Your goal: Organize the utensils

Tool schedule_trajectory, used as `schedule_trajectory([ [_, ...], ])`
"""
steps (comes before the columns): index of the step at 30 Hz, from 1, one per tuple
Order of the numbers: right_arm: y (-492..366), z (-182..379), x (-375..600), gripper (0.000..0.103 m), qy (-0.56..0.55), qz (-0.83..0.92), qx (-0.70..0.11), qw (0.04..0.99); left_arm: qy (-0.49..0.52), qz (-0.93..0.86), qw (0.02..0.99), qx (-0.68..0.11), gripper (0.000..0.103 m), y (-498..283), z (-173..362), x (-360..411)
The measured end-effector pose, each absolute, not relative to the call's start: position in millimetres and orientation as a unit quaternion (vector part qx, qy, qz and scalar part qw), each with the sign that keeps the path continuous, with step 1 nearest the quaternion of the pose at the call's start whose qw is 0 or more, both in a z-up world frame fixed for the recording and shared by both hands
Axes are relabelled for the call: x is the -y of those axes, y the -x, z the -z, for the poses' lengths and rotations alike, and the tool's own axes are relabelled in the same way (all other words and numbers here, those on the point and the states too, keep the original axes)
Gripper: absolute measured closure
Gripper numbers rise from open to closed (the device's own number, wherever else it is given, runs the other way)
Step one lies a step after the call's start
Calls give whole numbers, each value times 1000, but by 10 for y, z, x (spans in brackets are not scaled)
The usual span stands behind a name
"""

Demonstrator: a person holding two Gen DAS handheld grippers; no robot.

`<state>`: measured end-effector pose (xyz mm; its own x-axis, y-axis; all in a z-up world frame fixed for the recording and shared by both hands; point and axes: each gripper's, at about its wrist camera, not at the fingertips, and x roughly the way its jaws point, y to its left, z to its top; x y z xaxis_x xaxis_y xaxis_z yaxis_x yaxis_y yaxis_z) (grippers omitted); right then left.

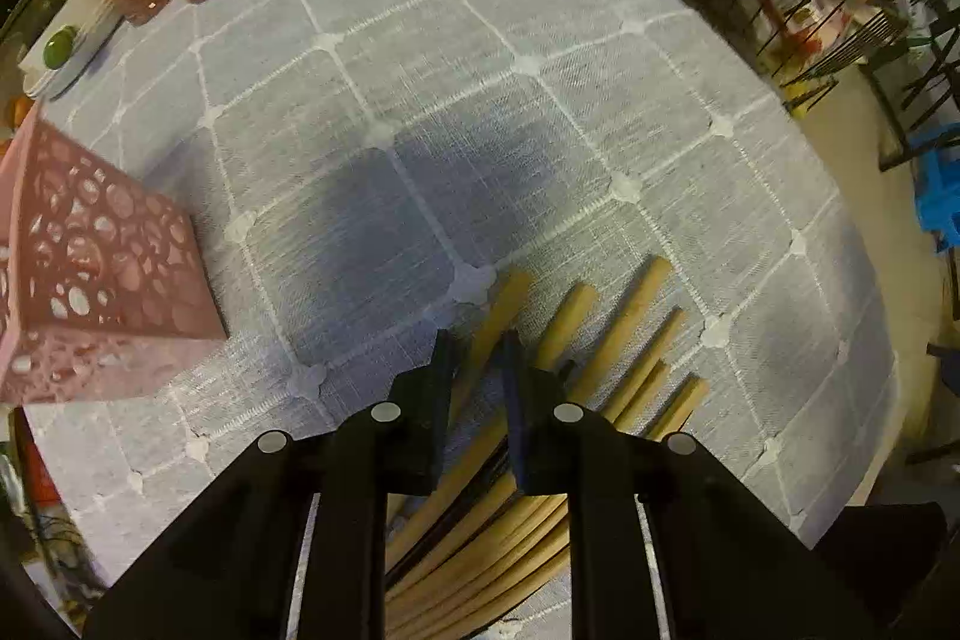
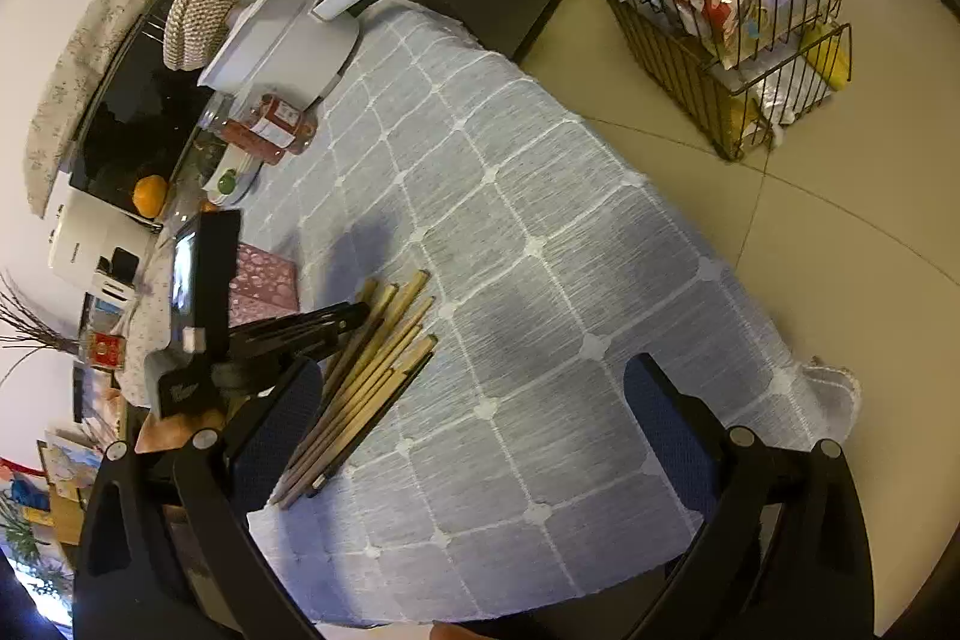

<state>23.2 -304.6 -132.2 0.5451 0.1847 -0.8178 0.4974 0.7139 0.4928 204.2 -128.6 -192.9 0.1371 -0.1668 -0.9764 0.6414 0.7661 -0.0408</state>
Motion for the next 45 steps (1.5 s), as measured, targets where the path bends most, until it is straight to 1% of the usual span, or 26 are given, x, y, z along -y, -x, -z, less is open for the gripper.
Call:
schedule_trajectory([
  [3,-271,1385,3037,5,-368,110,-475,792,-192,282,760,-554,88,-1945,1760,1191],
  [9,-422,1585,2888,6,-380,103,-505,768,-146,283,823,-470,89,-1574,1165,872],
  [10,-456,1639,2855,10,-381,106,-512,762,-135,282,834,-454,89,-1476,1041,763],
  [11,-503,1729,2815,21,-385,118,-524,750,-126,280,843,-441,90,-1391,941,670],
  [13,-561,1904,2758,35,-404,137,-548,720,-106,278,860,-414,90,-1219,715,455],
  [16,-654,2028,2607,51,-395,140,-578,700,-89,269,884,-373,91,-955,413,119],
  [18,-707,1965,2516,57,-379,156,-568,713,-82,261,897,-347,93,-783,263,-43],
  [21,-826,1970,2420,60,-401,153,-571,700,-50,261,914,-306,96,-566,31,-339],
  [22,-865,1995,2393,61,-406,153,-577,692,-38,266,916,-298,96,-525,-12,-400],
  [24,-888,2019,2352,61,-408,158,-576,691,-21,269,922,-279,96,-455,-94,-512],
  [29,-866,2013,2246,60,-435,143,-567,684,-6,280,919,-277,96,-444,-85,-699],
  [37,-1047,2013,2034,60,-417,149,-575,688,11,287,921,-264,96,-371,-150,-889],
  [39,-1085,2099,2000,68,-423,155,-583,676,9,284,921,-265,96,-377,-142,-897],
  [40,-1097,2128,1981,77,-424,159,-584,674,10,283,921,-266,96,-382,-134,-903],
  [43,-1081,2120,1954,99,-423,163,-572,684,12,279,922,-269,96,-394,-117,-923],
  [44,-1070,2120,1957,102,-425,160,-569,685,13,278,922,-270,96,-398,-114,-930],
  [45,-1041,2102,1974,103,-427,159,-562,690,15,277,922,-271,96,-400,-114,-938],
])
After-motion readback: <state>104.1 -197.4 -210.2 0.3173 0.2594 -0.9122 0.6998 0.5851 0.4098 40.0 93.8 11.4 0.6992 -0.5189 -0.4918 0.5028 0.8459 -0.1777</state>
